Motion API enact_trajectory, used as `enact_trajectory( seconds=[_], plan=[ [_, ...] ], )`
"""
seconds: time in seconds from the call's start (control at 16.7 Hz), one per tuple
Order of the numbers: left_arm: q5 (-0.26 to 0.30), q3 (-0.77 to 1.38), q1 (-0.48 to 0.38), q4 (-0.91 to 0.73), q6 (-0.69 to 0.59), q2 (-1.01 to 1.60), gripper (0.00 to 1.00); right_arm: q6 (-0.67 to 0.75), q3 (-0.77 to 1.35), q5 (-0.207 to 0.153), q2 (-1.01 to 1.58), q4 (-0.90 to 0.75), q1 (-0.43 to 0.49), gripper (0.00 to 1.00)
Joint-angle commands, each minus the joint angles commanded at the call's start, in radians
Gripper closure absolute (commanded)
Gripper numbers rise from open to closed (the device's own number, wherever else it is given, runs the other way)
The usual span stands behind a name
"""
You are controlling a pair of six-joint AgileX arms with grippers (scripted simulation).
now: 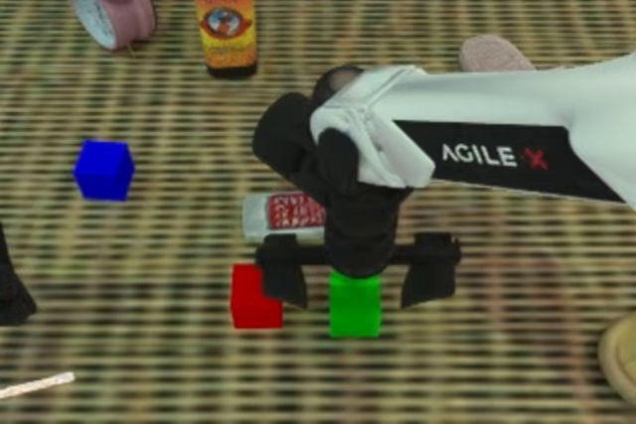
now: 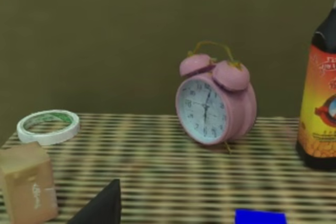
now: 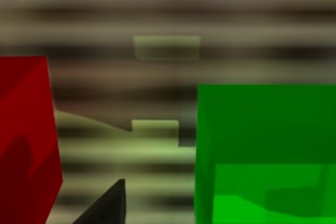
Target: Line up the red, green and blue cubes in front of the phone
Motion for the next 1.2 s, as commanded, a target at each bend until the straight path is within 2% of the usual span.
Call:
enact_trajectory(
  seconds=[0.42, 0.78, 0.96, 1.2],
  plan=[
    [0.000, 0.000, 0.000, 0.000, 0.000, 0.000, 0.00, 0.000, 0.146, -0.001, -0.067, -0.218, 0.006, 0.00],
    [0.000, 0.009, -0.001, -0.006, 0.000, 0.009, 0.00, -0.006, 0.142, 0.003, -0.078, -0.218, -0.003, 0.00],
    [0.002, 0.097, -0.008, -0.065, 0.000, 0.097, 0.00, -0.053, 0.073, 0.034, -0.171, -0.173, -0.039, 0.00],
    [0.003, 0.343, -0.021, -0.218, 0.001, 0.356, 0.00, -0.170, -0.122, 0.095, -0.441, -0.048, -0.138, 0.00]
  ],
)
